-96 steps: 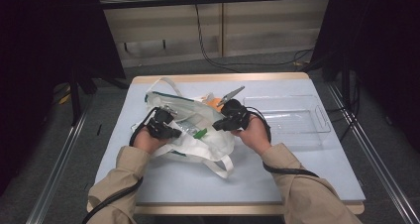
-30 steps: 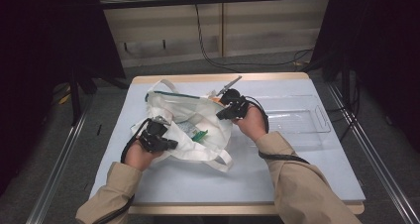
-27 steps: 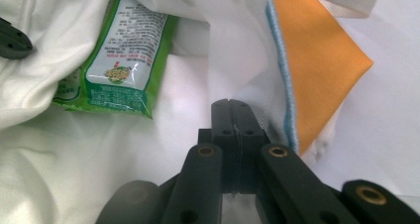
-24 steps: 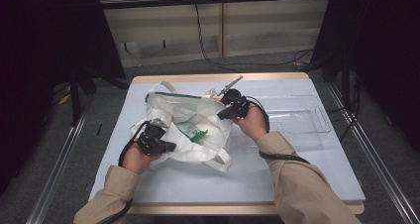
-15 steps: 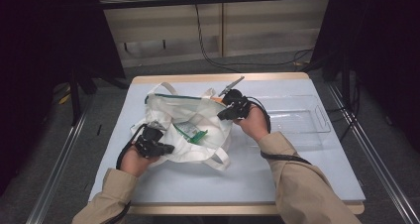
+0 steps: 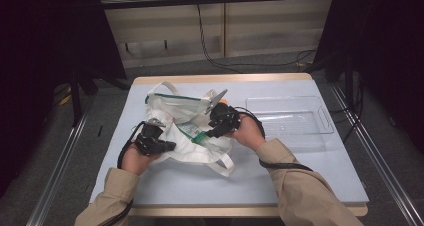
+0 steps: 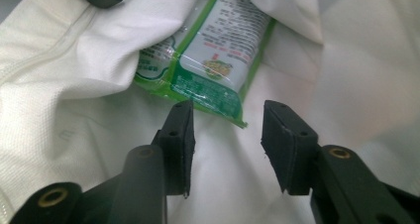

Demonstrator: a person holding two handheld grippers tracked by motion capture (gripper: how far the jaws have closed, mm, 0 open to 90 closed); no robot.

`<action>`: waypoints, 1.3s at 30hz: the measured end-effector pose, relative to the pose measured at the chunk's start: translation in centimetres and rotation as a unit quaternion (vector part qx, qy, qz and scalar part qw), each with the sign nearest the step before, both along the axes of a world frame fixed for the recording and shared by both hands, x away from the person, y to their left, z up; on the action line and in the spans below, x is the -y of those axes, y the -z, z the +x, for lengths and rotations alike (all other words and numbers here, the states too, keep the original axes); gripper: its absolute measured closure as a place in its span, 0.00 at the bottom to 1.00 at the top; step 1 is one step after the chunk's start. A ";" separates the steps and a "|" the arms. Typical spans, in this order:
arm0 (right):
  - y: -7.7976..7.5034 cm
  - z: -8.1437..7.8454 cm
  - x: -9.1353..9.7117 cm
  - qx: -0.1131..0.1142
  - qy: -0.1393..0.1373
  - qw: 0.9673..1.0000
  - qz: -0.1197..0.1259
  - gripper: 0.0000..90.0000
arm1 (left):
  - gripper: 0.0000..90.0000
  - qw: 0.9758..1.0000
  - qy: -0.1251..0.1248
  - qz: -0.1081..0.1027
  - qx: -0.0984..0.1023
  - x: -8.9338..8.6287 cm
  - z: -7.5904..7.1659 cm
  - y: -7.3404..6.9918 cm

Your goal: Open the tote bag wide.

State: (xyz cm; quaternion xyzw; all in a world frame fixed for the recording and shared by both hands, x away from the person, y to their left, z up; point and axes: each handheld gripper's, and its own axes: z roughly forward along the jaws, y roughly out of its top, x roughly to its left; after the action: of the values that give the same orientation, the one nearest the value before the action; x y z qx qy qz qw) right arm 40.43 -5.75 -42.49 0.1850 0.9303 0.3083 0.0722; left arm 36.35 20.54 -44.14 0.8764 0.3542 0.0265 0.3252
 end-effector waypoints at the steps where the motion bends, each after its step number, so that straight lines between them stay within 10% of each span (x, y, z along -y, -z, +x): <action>1: 0.1 -0.1 -0.2 0.005 -0.010 1.000 0.002 0.60 | 1.00 1.000 0.000 0.000 0.001 0.0 0.0 0.0; 14: 1.5 -0.5 -2.1 -0.007 -0.071 0.997 -0.044 0.73 | 1.00 1.000 -0.004 -0.007 0.001 -0.3 0.2 0.1; 31: 1.3 -0.7 -1.7 0.009 -0.063 0.997 -0.045 0.62 | 1.00 1.000 -0.005 -0.008 -0.002 -0.2 0.2 0.3; 39: 2.4 -0.6 -3.1 0.010 -0.065 0.995 -0.073 0.81 | 1.00 1.000 -0.008 -0.009 0.000 -0.2 0.2 0.3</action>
State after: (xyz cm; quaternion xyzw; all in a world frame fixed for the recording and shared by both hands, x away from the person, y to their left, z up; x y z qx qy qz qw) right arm 39.86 -2.67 -44.93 0.1154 0.9596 0.2452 0.0751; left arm 36.57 20.72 -44.41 0.8706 0.3614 0.0255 0.3328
